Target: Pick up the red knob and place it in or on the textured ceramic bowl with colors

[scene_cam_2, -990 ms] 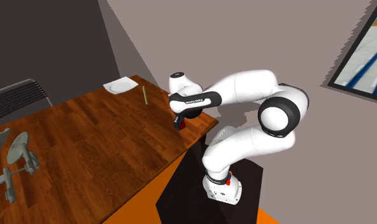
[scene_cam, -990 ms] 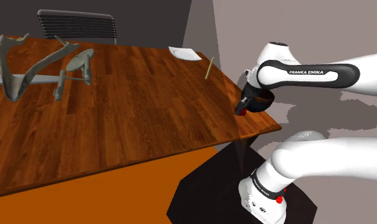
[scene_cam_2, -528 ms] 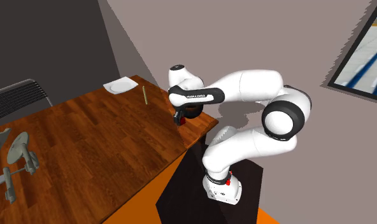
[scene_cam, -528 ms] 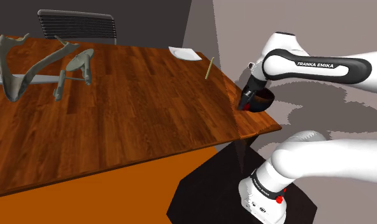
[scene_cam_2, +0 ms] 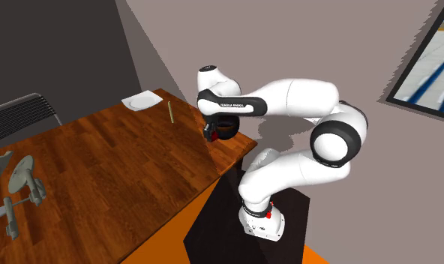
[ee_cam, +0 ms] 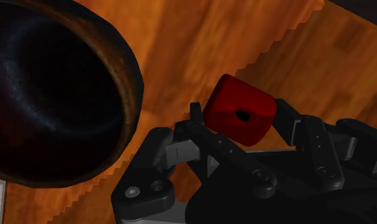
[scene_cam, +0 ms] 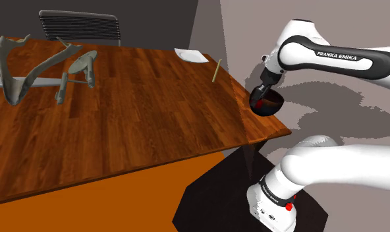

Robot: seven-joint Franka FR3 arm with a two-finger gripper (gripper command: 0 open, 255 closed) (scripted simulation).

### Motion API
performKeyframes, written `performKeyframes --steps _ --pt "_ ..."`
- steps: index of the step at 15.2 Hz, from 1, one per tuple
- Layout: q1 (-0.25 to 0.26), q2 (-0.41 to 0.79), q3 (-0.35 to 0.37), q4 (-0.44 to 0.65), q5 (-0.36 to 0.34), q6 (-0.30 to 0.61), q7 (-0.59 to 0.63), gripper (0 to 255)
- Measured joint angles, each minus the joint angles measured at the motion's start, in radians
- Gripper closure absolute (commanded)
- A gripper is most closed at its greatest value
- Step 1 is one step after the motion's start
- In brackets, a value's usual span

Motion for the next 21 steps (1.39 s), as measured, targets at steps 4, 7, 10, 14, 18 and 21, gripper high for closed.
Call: performKeyframes --steps 4,7,10,14,18,21 --pt "0.005 -0.001 0.009 0.052 0.009 -0.053 0.0 255" --pt "0.006 0.001 0.013 0.09 0.013 -0.089 -0.004 255" --pt "0.008 0.002 0.018 0.13 0.018 -0.128 -0.006 255" --pt "0.011 0.009 0.025 0.189 0.025 -0.18 -0.009 255" --pt "0.0 0.051 -0.021 0.246 0.001 -0.188 -0.058 255" --pt "-0.014 0.099 -0.085 0.284 -0.031 -0.17 -0.124 255"
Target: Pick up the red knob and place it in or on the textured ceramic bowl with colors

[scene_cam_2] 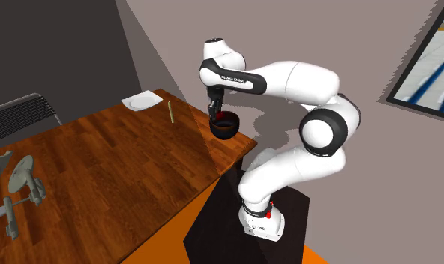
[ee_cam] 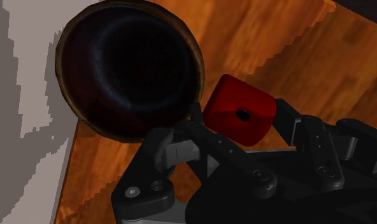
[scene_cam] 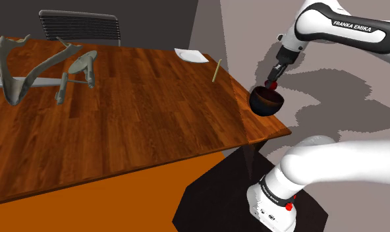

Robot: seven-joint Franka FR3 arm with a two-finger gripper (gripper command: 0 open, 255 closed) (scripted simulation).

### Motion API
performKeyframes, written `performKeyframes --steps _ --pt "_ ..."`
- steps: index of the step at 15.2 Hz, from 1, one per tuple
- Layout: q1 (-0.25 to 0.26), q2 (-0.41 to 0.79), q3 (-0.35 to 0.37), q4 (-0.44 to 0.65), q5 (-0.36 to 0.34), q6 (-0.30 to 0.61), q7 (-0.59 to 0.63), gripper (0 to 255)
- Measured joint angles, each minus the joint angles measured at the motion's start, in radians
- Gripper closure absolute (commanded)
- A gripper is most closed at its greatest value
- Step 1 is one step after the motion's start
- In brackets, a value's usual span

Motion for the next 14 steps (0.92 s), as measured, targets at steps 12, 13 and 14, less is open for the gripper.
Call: performKeyframes --steps 12,13,14 --pt "-0.019 0.148 -0.166 0.056 -0.052 0.118 -0.155 255" --pt "-0.02 0.15 -0.17 0.044 -0.054 0.132 -0.155 255" --pt "-0.021 0.149 -0.172 0.03 -0.056 0.145 -0.154 255"
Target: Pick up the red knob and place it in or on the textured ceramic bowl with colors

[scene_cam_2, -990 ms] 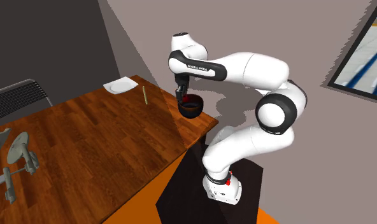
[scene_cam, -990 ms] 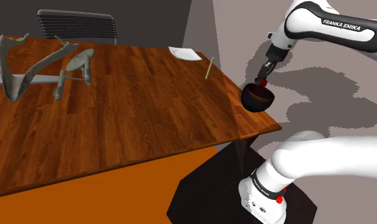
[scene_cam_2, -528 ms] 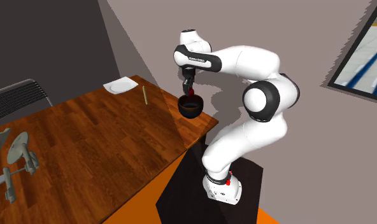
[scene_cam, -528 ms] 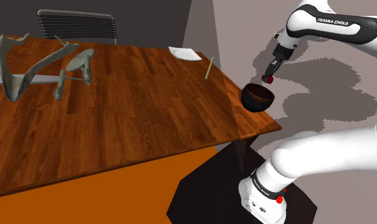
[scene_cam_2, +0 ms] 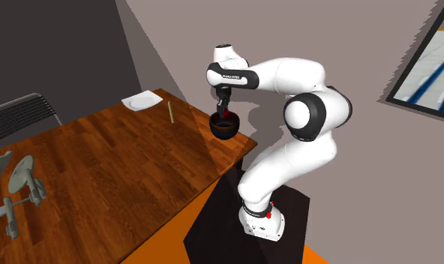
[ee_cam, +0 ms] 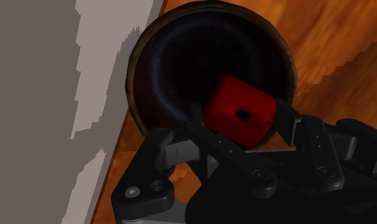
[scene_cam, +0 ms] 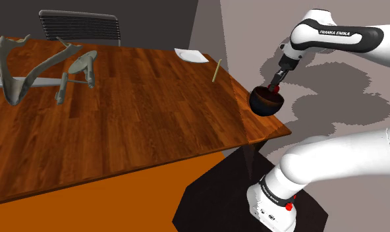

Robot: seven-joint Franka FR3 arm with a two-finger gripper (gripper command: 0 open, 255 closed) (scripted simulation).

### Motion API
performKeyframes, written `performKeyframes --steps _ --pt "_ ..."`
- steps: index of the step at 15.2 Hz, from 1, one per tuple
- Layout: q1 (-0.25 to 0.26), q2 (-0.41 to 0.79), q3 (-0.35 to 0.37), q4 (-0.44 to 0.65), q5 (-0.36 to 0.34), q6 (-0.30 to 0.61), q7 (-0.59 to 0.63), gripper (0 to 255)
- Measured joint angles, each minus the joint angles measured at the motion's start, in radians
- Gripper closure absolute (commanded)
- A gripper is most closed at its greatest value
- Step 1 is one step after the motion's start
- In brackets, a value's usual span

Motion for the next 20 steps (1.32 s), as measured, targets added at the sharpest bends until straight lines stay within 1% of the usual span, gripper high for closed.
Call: performKeyframes --steps 5,11,12,18,20 --pt "-0.004 0.004 -0.012 -0.059 -0.009 0.063 0.005 255" --pt "-0.004 0.006 -0.015 -0.067 -0.011 0.074 0.005 255" --pt "-0.004 0.006 -0.015 -0.067 -0.011 0.074 0.005 0" --pt "-0.004 0.006 -0.015 -0.067 -0.011 0.074 0.005 0" --pt "0.0 0.004 -0.005 -0.03 -0.003 0.035 0.004 0"
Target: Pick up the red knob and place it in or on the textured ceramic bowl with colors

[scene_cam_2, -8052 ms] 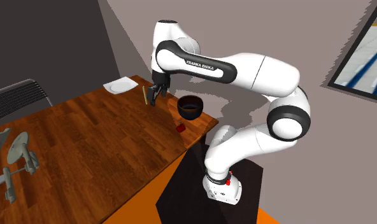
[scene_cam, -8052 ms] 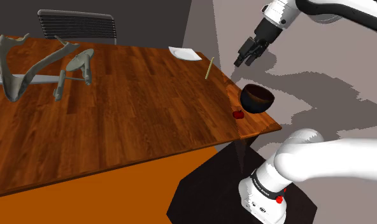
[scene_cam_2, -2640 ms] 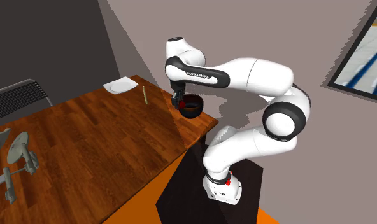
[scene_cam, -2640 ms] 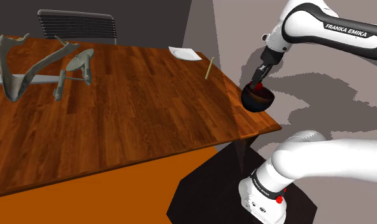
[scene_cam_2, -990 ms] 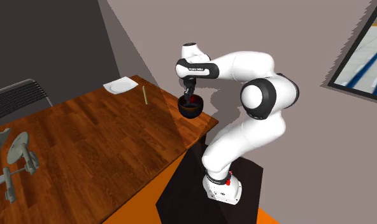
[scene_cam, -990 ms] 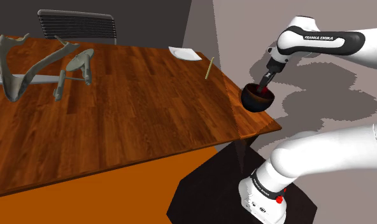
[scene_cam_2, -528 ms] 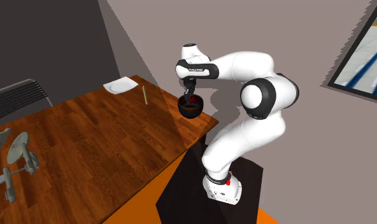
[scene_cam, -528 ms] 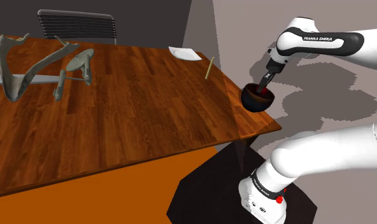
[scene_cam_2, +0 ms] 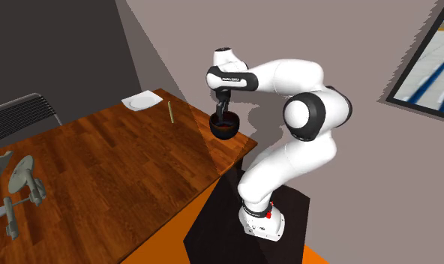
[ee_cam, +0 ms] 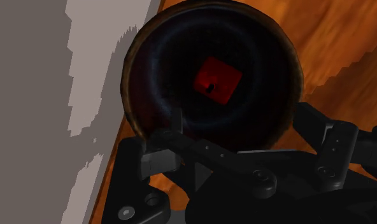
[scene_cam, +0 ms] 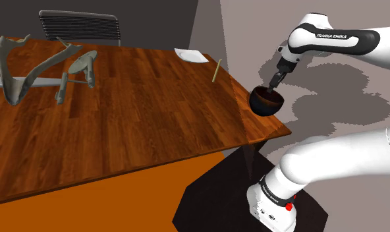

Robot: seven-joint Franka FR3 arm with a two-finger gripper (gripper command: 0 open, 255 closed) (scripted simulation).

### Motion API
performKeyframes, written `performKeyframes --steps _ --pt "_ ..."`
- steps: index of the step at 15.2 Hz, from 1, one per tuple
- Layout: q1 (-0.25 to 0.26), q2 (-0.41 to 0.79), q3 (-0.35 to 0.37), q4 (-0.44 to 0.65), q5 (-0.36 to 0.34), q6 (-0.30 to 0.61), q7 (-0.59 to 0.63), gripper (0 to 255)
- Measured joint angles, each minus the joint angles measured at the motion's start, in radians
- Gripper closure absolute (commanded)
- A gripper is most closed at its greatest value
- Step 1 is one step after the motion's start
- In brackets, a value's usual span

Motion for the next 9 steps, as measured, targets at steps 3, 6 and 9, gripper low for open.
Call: performKeyframes --steps 3,6,9 --pt "0.002 -0.009 0.014 0.061 0.008 -0.07 -0.005 0" --pt "0.003 -0.01 0.018 0.076 0.011 -0.086 -0.004 0" --pt "0.004 -0.009 0.019 0.079 0.012 -0.089 -0.004 0"
